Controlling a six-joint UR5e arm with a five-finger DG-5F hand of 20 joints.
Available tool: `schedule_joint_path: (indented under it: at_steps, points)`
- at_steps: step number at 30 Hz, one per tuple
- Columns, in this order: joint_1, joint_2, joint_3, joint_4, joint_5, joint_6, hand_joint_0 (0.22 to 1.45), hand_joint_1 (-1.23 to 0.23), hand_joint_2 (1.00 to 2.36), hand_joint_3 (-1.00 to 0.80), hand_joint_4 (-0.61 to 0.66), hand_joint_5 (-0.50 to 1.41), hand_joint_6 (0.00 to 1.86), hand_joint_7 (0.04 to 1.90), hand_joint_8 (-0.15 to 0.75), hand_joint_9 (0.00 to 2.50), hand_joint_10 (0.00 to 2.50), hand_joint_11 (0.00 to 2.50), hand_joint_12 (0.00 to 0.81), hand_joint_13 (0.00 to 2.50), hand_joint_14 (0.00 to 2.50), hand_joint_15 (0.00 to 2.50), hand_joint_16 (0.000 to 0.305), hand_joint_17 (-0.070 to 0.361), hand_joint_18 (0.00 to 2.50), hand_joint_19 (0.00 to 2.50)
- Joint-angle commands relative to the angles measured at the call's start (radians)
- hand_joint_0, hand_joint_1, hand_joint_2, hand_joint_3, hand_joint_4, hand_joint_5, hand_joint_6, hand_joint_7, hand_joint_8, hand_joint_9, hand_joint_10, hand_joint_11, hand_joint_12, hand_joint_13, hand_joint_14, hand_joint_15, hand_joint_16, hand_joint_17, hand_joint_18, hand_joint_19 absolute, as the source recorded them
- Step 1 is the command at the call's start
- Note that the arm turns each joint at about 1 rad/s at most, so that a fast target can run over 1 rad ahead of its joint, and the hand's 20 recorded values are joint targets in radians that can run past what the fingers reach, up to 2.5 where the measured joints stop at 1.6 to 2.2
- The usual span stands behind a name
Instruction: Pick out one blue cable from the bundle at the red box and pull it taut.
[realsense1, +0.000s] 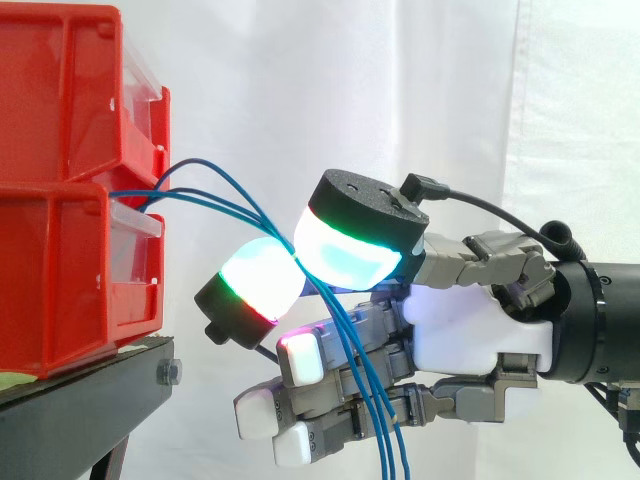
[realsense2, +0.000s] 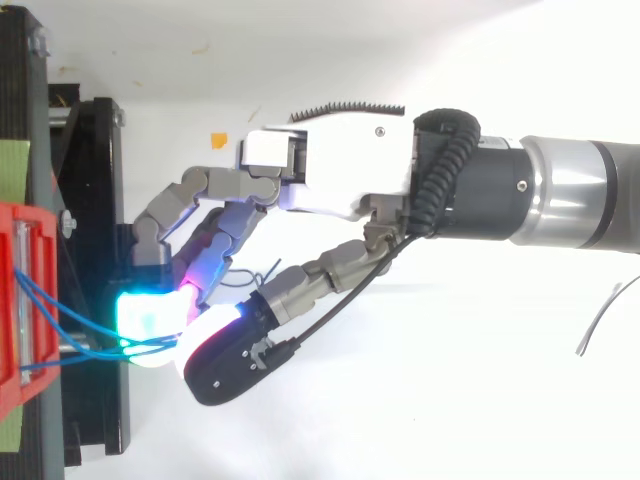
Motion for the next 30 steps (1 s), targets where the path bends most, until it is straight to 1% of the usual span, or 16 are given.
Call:
schedule_joint_path:
  at_steps: [1, 6, 8, 9, 12, 13, 14, 15, 16, 18, 19, 22, 23, 30]
  points:
    - [0.001, 0.000, 0.002, 0.000, -0.004, 0.000, 0.63, -0.80, 1.02, -0.21, -0.09, -0.14, 0.95, 0.87, 0.218, 1.08, 0.02, 0.53, 0.292, 0.78, 0.02, 0.39, 0.041, 0.092, 0.57, 0.55]
    - [-0.002, 0.000, 0.012, -0.012, -0.021, 0.005, 0.63, -0.78, 1.02, -0.22, -0.07, -0.13, 0.95, 0.86, 0.222, 1.10, 0.02, 0.55, 0.297, 0.79, 0.02, 0.40, 0.041, 0.093, 0.58, 0.55]
    - [-0.007, 0.000, 0.020, -0.029, -0.030, 0.014, 0.63, -0.77, 1.02, -0.23, -0.05, -0.13, 0.94, 0.87, 0.228, 1.10, 0.02, 0.56, 0.298, 0.80, 0.02, 0.41, 0.041, 0.093, 0.58, 0.56]
    - [-0.011, 0.000, 0.031, -0.048, -0.038, 0.028, 0.62, -0.77, 1.02, -0.23, -0.05, -0.13, 0.94, 0.88, 0.228, 1.11, 0.02, 0.56, 0.300, 0.80, 0.02, 0.40, 0.041, 0.093, 0.58, 0.56]
    - [-0.021, 0.000, 0.043, -0.083, -0.053, 0.051, 0.62, -0.76, 1.02, -0.21, -0.03, -0.13, 0.94, 0.90, 0.234, 1.11, 0.02, 0.55, 0.302, 0.80, 0.02, 0.41, 0.041, 0.093, 0.58, 0.57]
    - [-0.025, 0.000, 0.052, -0.106, -0.065, 0.066, 0.61, -0.76, 1.02, -0.21, -0.02, -0.13, 0.94, 0.91, 0.239, 1.12, 0.02, 0.55, 0.305, 0.81, 0.02, 0.42, 0.042, 0.094, 0.59, 0.58]
    - [-0.027, 0.002, 0.055, -0.115, -0.070, 0.072, 0.60, -0.73, 1.01, -0.21, 0.00, -0.12, 0.94, 0.90, 0.260, 1.15, 0.02, 0.53, 0.326, 0.83, 0.02, 0.41, 0.046, 0.104, 0.62, 0.57]
    - [-0.028, 0.000, 0.060, -0.123, -0.074, 0.078, 0.60, -0.73, 1.01, -0.21, 0.00, -0.12, 0.94, 0.91, 0.263, 1.16, 0.02, 0.54, 0.327, 0.83, 0.02, 0.41, 0.046, 0.104, 0.63, 0.57]
    - [-0.033, 0.000, 0.064, -0.138, -0.084, 0.090, 0.59, -0.70, 1.01, -0.21, 0.01, -0.11, 0.94, 0.93, 0.274, 1.19, 0.02, 0.54, 0.339, 0.84, 0.02, 0.41, 0.050, 0.113, 0.64, 0.58]
    - [-0.036, 0.002, 0.071, -0.149, -0.090, 0.100, 0.59, -0.69, 1.01, -0.21, 0.01, -0.10, 0.93, 0.93, 0.286, 1.20, 0.02, 0.52, 0.357, 0.86, 0.02, 0.41, 0.053, 0.120, 0.66, 0.58]
    - [-0.036, 0.002, 0.071, -0.149, -0.090, 0.100, 0.58, -0.65, 1.00, -0.22, 0.02, -0.10, 0.93, 0.95, 0.295, 1.21, 0.02, 0.51, 0.366, 0.86, 0.01, 0.42, 0.056, 0.126, 0.66, 0.57]
    - [-0.044, 0.000, 0.081, -0.161, -0.097, 0.107, 0.57, -0.60, 1.00, -0.21, 0.02, -0.10, 0.93, 0.95, 0.301, 1.20, 0.02, 0.50, 0.373, 0.86, 0.01, 0.41, 0.057, 0.129, 0.65, 0.58]
    - [-0.047, 0.002, 0.083, -0.161, -0.099, 0.107, 0.57, -0.59, 1.00, -0.21, 0.02, -0.09, 0.92, 1.01, 0.298, 1.20, 0.02, 0.50, 0.378, 0.86, 0.02, 0.40, 0.057, 0.129, 0.65, 0.59]
    - [-0.057, 0.002, 0.089, -0.161, -0.099, 0.107, 0.58, -0.59, 1.00, -0.18, 0.02, -0.09, 0.92, 1.03, 0.302, 1.21, 0.02, 0.50, 0.375, 0.86, 0.01, 0.41, 0.058, 0.130, 0.65, 0.59]
